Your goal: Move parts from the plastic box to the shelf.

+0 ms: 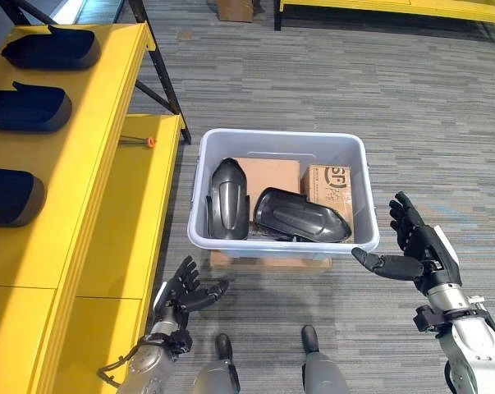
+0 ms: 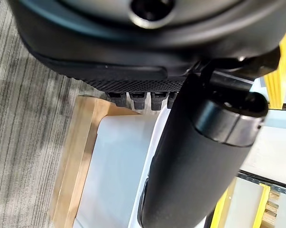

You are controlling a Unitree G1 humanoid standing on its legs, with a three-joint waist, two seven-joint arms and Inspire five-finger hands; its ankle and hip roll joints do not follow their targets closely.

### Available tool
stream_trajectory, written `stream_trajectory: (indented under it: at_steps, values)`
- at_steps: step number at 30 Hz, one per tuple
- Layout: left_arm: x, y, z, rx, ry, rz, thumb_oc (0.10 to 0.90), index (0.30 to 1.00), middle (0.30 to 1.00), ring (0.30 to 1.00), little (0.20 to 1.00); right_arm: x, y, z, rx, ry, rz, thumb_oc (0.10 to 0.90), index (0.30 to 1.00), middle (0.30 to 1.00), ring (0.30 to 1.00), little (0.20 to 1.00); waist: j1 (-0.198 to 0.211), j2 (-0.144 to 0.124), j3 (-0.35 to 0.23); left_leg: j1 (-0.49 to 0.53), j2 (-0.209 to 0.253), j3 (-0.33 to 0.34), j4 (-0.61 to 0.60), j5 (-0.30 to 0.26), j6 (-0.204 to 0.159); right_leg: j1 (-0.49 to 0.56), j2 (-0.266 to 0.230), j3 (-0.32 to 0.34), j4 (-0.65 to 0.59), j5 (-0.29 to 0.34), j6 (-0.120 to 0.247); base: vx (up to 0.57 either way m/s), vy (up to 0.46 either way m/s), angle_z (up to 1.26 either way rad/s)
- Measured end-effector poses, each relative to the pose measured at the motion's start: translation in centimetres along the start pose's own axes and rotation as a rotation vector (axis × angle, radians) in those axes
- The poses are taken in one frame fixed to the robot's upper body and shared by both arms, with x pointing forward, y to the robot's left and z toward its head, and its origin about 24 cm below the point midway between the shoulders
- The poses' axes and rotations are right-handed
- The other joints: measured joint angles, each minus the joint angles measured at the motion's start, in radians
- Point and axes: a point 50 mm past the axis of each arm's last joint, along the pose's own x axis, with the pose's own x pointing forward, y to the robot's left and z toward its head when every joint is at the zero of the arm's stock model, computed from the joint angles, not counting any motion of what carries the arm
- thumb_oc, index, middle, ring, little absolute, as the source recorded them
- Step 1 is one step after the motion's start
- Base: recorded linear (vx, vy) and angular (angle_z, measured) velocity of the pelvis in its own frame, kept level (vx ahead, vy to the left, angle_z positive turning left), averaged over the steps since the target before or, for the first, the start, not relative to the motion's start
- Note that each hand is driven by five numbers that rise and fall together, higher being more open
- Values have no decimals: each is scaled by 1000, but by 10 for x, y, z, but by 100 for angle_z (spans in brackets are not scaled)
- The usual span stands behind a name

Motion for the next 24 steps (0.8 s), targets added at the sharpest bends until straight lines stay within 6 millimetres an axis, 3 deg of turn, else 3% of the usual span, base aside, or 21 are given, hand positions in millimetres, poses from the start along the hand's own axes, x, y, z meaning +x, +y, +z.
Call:
stream_trajectory:
  at_steps: [4,5,7,10,12,13,16,17,20,24]
  values:
    - [4,-3,4,4,-11,-10,900,1000,1000,1000,1000,2,1,2,1,-9,1,900,1000,1000,1000,1000,-3,-2,-1,-25,-2,-2,41,-18,16,-25,2,-3,53,1,-1,-18,100,1]
    - [4,-3,4,5,-13,-10,900,1000,1000,1000,1000,4,3,2,1,-13,8,900,1000,1000,1000,1000,-1,-2,-2,-31,4,-1,55,-22,23,-70,8,-3,132,0,-1,-19,75,-4]
    - [5,-2,6,12,-15,-10,900,1000,1000,1000,1000,4,5,1,9,-11,12,900,1000,1000,1000,1000,-8,-9,-1,-36,1,4,87,-37,23,-86,5,-11,174,6,-10,17,76,-12]
    - [5,1,7,31,-15,-6,900,1000,1000,1000,1000,5,12,-1,13,-4,29,900,1000,1000,1000,1000,-5,-20,-5,-40,5,25,103,-58,36,-95,-15,-83,172,19,-29,33,-30,-27]
    - [4,11,12,59,-22,17,900,1000,1000,1000,1000,9,22,-3,17,0,60,900,1000,1000,1000,1000,1,-38,-7,-47,7,49,102,-52,33,-100,-51,-142,99,16,-46,40,-146,-42]
    - [2,17,11,53,-19,46,900,1000,1000,1000,1000,11,27,-3,21,-3,82,900,1000,1000,1000,1000,7,-37,-7,-48,17,59,96,-47,30,-95,-61,-186,66,27,-33,64,-172,-53]
    - [-2,23,4,40,2,93,900,1000,1000,1000,1000,10,33,-5,20,11,111,900,1000,1000,1000,1000,29,-33,-2,-40,42,69,82,-30,9,-50,-51,-243,-15,97,-20,55,-158,-16]
    - [-4,19,-2,17,14,92,900,1000,1000,1000,1000,8,30,-8,-9,32,112,900,1000,1000,1000,1000,29,-23,3,-15,50,51,42,2,-5,-27,-37,-262,-18,112,-21,60,-185,30]
    - [-4,3,-11,-19,32,52,900,1000,1000,1000,1000,13,23,-2,-58,19,119,900,1000,1000,1000,1000,27,3,6,11,63,22,-37,51,-18,-19,-14,-300,-14,93,-38,76,-185,30]
    - [-9,-3,-21,-35,63,32,900,1000,1000,1000,1000,21,20,8,-79,-19,118,900,1000,1000,1000,1000,27,19,6,30,82,15,-76,69,-21,-22,7,-306,5,73,-49,37,-129,3]
